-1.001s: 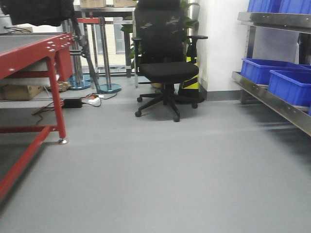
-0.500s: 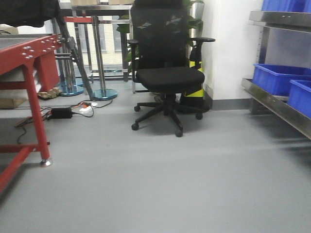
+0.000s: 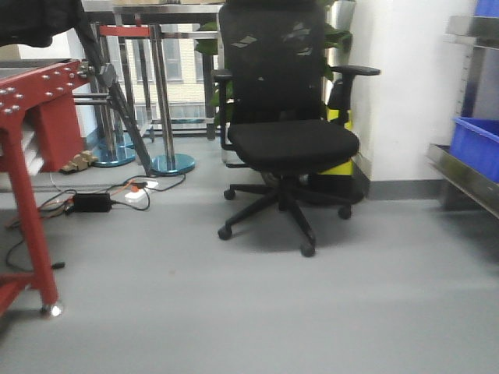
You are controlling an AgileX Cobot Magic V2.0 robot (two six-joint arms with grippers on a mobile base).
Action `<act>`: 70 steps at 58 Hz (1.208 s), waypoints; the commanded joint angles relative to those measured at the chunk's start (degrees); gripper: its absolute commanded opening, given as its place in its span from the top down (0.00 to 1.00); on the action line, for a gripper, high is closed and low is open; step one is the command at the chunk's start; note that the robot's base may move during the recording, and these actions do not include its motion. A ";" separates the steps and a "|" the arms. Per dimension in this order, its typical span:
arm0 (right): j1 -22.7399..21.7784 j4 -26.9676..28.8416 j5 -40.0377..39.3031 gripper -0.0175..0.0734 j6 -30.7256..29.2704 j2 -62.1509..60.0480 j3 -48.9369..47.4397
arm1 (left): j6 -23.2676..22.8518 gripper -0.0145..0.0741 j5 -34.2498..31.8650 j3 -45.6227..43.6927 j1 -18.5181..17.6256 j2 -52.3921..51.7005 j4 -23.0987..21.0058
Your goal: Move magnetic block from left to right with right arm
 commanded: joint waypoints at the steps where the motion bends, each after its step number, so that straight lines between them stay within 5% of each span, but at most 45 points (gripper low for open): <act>1: -0.16 -1.02 -4.91 0.62 -0.35 0.76 -1.50 | -0.34 0.98 -4.83 0.46 -0.39 -0.66 -0.27; 70: -0.16 -1.02 -4.91 0.62 -0.35 0.76 -1.50 | -0.34 0.98 -4.83 0.46 -0.39 -0.55 -0.27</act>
